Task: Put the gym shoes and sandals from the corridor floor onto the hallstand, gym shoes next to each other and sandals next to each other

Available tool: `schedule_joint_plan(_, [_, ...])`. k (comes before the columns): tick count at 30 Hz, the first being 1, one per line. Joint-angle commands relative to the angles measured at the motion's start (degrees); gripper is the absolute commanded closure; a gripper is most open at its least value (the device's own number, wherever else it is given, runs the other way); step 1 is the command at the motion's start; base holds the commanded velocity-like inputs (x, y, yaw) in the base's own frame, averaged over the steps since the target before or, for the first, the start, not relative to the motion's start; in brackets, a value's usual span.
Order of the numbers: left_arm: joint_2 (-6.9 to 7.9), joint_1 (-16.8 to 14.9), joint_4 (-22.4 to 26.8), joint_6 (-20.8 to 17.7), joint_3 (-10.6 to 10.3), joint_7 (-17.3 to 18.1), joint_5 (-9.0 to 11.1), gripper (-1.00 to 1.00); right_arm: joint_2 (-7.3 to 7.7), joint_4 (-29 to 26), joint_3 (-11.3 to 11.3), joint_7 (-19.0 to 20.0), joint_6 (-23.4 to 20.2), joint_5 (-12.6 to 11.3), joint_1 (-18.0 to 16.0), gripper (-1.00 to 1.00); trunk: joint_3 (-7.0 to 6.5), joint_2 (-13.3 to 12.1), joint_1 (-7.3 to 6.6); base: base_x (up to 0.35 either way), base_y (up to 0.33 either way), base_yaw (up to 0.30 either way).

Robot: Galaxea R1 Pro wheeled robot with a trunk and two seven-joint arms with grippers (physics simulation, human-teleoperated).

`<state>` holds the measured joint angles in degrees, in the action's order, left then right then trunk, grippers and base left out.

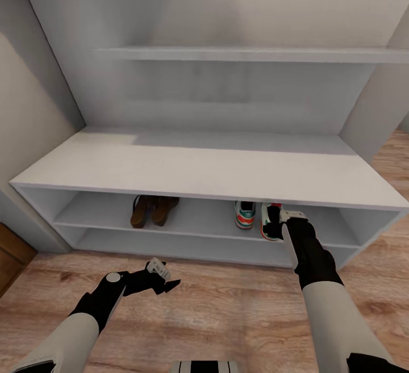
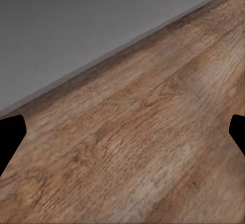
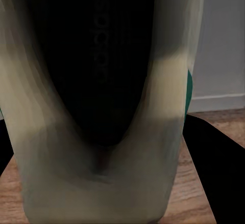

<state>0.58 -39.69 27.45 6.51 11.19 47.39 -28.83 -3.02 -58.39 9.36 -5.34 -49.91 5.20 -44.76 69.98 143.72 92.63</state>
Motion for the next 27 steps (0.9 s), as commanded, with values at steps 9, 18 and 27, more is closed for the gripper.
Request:
schedule_joint_plan(9, [-0.05,0.0,0.0,0.5,0.4,0.2,-0.6,-1.0,-0.06,-0.1,0.1,0.2,-0.2,0.5,0.0,1.0,0.05,0.0,0.0,0.097,0.003,0.0])
schedule_joint_plan(18, [-0.05,0.0,0.0,0.5,0.4,0.2,-0.6,-1.0,-0.06,-0.1,0.1,0.2,-0.2,0.5,0.0,1.0,0.05,0.0,0.0,0.093,-0.042,0.0])
schedule_joint_plan(27, [-0.05,0.0,0.0,0.5,0.4,0.2,-0.6,-1.0,-0.06,-0.1,0.1,0.2,-0.2,0.5,0.0,1.0,0.05,0.0,0.0,0.014,-0.011,0.0])
